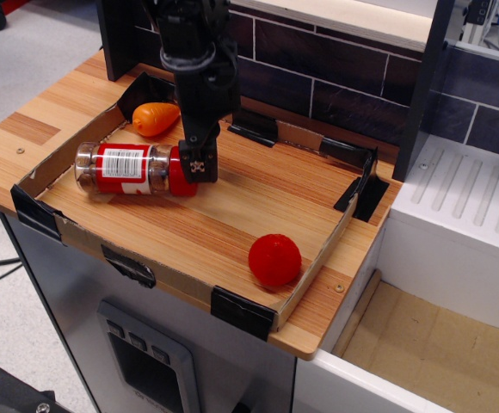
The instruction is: Upright basil bottle
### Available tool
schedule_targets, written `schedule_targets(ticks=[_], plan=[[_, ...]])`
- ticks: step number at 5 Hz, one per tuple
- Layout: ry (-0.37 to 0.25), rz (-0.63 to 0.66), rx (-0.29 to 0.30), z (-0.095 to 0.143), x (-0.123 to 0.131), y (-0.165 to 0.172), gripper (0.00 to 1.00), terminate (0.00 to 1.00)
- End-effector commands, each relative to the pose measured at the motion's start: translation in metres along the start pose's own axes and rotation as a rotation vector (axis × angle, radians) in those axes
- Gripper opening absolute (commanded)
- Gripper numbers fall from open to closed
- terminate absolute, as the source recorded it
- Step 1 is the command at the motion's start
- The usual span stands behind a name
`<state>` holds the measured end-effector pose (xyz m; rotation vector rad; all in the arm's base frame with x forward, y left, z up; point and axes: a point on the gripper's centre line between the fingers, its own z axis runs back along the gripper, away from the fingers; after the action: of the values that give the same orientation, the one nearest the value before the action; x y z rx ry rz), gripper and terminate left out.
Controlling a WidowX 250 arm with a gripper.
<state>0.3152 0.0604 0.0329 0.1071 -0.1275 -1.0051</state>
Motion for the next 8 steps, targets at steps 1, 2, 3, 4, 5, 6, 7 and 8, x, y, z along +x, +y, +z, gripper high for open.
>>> schedule_targets(ticks=[1,2,3,4,5,6,7,8], plan=[[0.015,-0.012,0.007,-0.010,0.005,0.003,1.00,0.00],[0.033,-0.019,0.008,-0.017,0.004,0.000,1.00,0.00],[0.046,-0.026,0.007,-0.019,0.003,-0.002,1.00,0.00],[0.056,-0.010,0.009,-0.019,0.002,-0.002,0.00,0.00],[0.030,0.021,0.008,-0.004,0.005,0.002,0.00,0.00],[-0.011,0.041,0.012,0.021,0.013,0.002,0.00,0.00],[-0.056,0.057,0.045,0.045,0.018,0.002,0.00,0.00],[-0.096,0.079,0.047,0.062,0.019,0.004,0.00,0.00]])
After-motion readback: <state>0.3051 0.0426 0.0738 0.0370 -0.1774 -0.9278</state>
